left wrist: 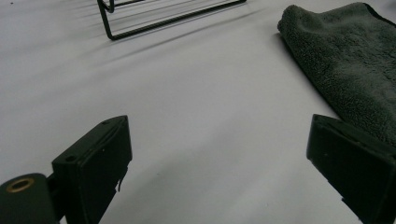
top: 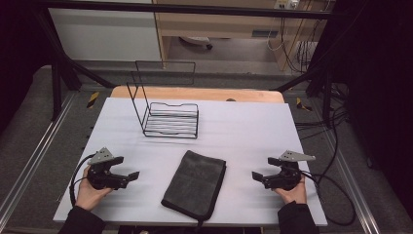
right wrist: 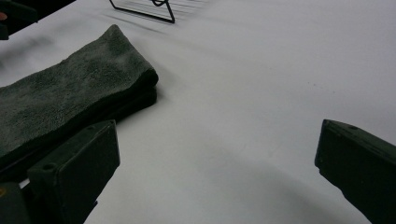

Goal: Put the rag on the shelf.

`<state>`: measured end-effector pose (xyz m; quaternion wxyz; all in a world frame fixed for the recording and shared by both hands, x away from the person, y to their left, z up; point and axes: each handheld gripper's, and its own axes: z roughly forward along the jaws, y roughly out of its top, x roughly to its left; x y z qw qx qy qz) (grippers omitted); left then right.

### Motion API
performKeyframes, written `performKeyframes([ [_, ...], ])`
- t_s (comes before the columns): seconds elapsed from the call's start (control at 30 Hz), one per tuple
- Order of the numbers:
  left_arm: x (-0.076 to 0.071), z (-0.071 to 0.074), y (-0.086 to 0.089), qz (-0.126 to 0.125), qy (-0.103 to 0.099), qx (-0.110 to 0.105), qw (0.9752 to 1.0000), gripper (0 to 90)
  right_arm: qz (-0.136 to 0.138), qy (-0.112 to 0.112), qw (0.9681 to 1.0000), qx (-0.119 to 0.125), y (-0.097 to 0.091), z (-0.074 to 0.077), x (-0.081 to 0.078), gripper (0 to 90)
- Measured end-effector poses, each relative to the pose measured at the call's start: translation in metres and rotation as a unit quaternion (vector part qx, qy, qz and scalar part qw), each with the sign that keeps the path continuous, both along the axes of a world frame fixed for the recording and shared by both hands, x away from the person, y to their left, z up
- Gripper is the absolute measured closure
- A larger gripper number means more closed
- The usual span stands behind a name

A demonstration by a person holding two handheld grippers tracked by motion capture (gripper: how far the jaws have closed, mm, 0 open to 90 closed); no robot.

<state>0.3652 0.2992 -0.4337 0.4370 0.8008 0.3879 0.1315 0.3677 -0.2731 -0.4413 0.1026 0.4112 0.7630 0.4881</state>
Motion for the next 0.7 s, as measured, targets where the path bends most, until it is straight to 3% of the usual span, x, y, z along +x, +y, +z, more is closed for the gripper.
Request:
performKeyframes([
  [0.33, -0.002, 0.003, -0.014, 0.005, 0.009, 0.002, 0.9999, 8.9, -0.003, 0.005, 1.0000, -0.001, 0.004, -0.001, 0.000, 0.8],
  [0.7, -0.009, 0.005, -0.048, -0.017, 0.030, 0.007, 0.9994, 15.7, 0.002, 0.013, 0.9999, -0.010, 0.018, -0.002, 0.002, 1.0],
])
